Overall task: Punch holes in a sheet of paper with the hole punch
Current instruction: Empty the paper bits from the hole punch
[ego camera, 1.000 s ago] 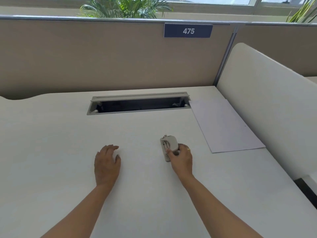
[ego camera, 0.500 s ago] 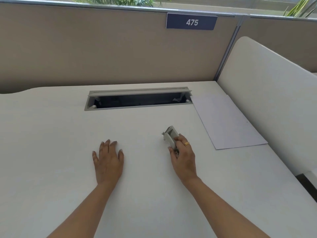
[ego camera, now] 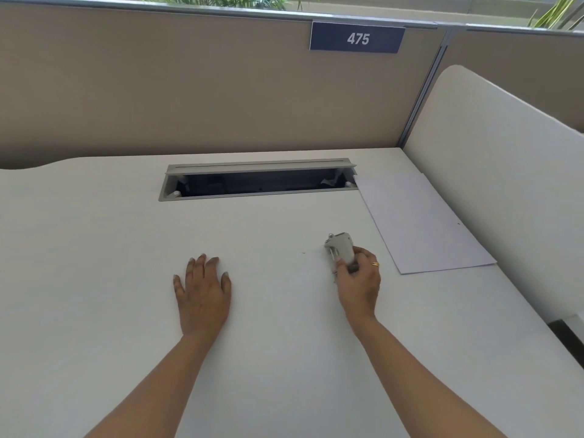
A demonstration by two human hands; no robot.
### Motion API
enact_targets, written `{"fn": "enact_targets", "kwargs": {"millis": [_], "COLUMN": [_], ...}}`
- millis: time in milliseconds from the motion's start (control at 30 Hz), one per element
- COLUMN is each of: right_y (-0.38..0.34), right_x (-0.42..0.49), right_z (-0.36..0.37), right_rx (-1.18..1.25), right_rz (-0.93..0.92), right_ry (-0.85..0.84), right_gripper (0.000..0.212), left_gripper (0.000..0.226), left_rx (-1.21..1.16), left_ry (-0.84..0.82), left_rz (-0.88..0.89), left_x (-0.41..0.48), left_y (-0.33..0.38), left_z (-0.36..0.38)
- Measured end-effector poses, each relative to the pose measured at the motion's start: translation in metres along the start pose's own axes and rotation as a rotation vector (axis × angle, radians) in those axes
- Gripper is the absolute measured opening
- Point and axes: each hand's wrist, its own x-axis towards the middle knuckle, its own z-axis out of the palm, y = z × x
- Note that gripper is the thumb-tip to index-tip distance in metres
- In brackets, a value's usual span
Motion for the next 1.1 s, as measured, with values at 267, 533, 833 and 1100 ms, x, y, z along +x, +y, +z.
{"fn": "enact_targets", "kwargs": {"millis": [267,533,833,1100], "right_y": [0.015,0.015,0.009,0.006], "right_x": [0.016,0.019,0.011,0.017], "right_z": [-0.01,-0.008,-0.005,-0.005], "right_rx": [0.078,0.062,-0.179,-0.211], "right_rz": [0.135,0.147,-0.209,-0.163], "right_ry": [-0.027,0.016,-0.065,-0.059], "right_gripper": [0.011,0.014,0.015,0.016], "left_gripper": [0.042,0.042,0.042,0.042], "left_rx": [0.012,0.008,0.001,-0.003], "left_ry": [-0.014,-0.005,-0.01,0.0], "left_rz": [-0.01,-0.002,-0.012,-0.013], "left_x": [0.0,-0.002,0.0,0.0], "left_y": [0.0,0.0,0.0,0.0], "left_z": [0.0,0.0,0.002,0.002]}}
